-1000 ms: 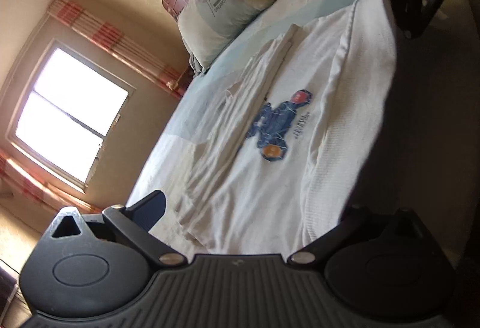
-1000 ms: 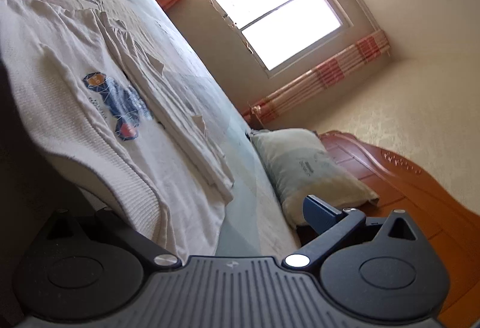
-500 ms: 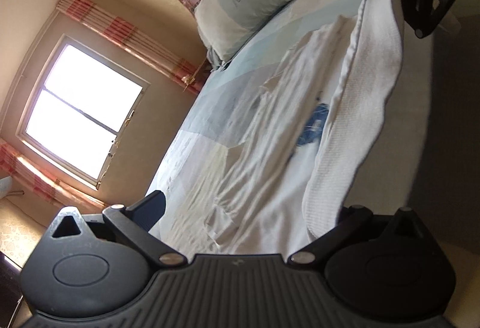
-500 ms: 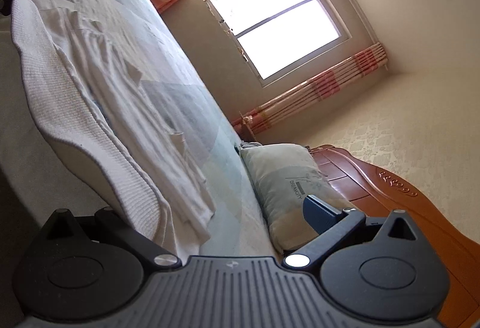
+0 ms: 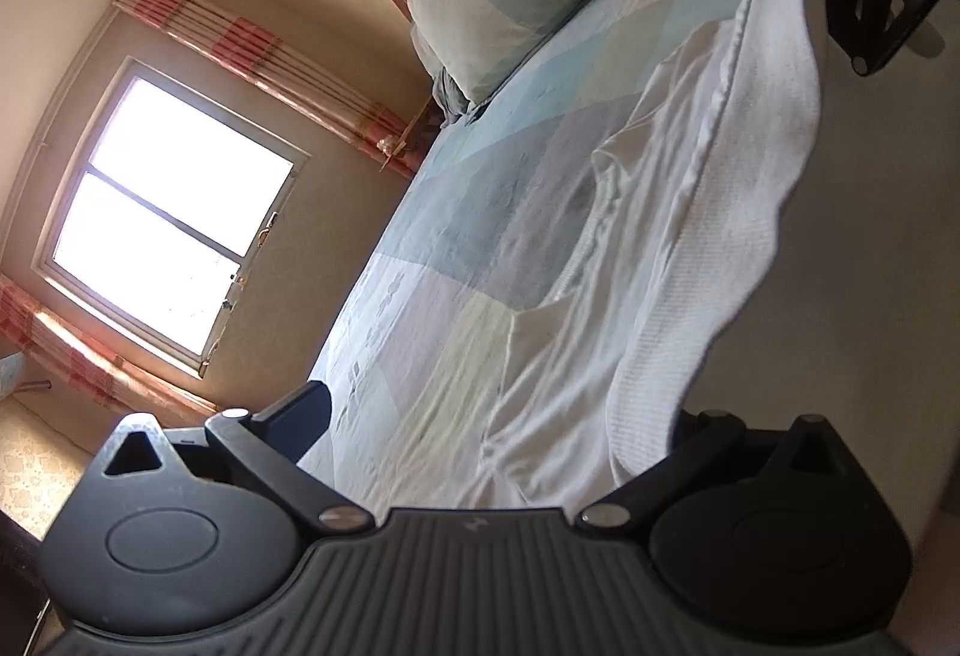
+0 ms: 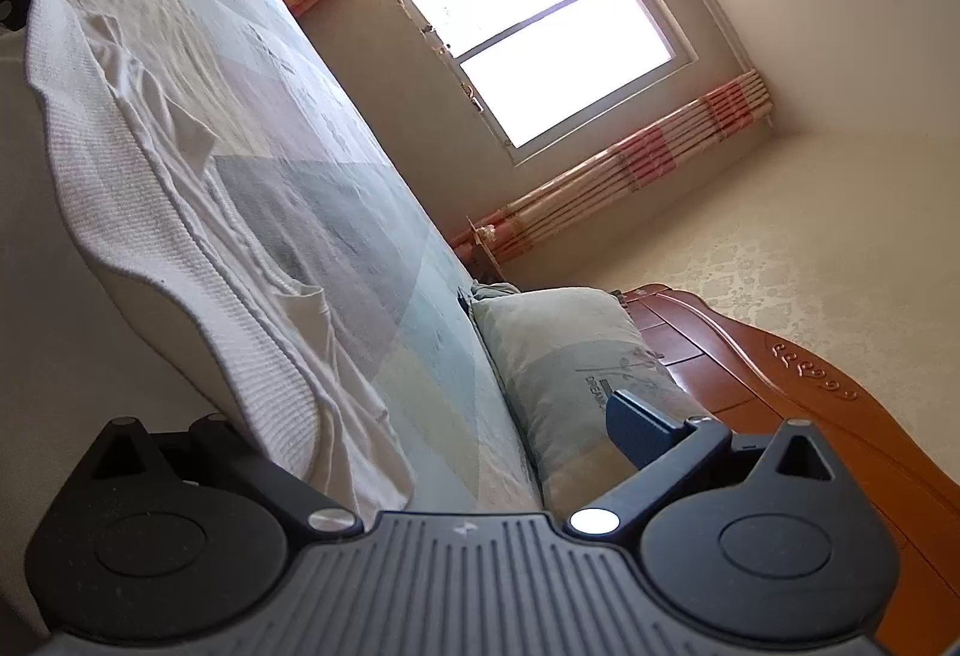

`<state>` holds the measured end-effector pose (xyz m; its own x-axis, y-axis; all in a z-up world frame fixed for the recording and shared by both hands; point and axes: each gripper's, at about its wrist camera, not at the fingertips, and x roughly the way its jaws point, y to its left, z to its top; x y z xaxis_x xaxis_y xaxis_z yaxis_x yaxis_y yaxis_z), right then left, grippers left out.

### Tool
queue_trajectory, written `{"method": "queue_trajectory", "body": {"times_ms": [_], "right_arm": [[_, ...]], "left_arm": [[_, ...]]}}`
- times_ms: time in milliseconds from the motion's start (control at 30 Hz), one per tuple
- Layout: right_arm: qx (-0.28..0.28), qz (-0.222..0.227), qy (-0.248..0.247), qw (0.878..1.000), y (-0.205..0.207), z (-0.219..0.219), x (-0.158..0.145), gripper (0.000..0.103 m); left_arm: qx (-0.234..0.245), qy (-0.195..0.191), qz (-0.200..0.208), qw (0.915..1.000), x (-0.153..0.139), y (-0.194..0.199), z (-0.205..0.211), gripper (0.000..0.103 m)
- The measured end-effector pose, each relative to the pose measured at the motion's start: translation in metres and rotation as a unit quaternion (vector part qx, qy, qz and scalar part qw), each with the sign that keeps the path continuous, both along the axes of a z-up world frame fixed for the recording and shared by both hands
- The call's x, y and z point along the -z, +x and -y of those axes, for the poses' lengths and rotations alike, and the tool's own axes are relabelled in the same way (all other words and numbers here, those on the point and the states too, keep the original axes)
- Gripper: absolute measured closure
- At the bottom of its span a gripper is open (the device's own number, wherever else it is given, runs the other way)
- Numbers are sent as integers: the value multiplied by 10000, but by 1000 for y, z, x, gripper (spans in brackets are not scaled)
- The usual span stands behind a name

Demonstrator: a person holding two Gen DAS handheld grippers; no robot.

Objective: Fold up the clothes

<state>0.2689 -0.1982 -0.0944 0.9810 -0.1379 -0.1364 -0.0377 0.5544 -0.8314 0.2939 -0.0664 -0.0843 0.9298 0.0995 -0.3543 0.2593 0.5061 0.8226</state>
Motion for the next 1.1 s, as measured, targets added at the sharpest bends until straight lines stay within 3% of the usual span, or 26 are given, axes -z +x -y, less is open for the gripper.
{"method": "queue_trajectory", "body": {"times_ms": [233,533,633,833,900,1000,1100], "right_arm": [[-30,-206,161,9997,52,1,-1,0],[-89,-1144,557,9918,103,5,24,0],[-133,-1270,664,9896,109,8,19,0],[-162,-1146,724,9906,113,9,-4,0],[-131,-1316,769,9882,122,9,-2,0],[-45,-1763,800,9811,134,8,11,0],[-101,-2008,1178,9725,131,16,4,0]], "left_arm": [[48,-86,-321,9994,6,58,-7,1],[0,-612,-1155,9914,35,105,-24,0],[-45,-739,-1309,9886,28,114,-30,0],[-83,-947,-1157,9887,2,110,-36,0],[-204,-1006,-1280,9864,5,122,-39,0],[-473,-1216,-1836,9743,20,144,-40,1],[-486,-1353,-1923,9708,18,136,-45,1]]}}
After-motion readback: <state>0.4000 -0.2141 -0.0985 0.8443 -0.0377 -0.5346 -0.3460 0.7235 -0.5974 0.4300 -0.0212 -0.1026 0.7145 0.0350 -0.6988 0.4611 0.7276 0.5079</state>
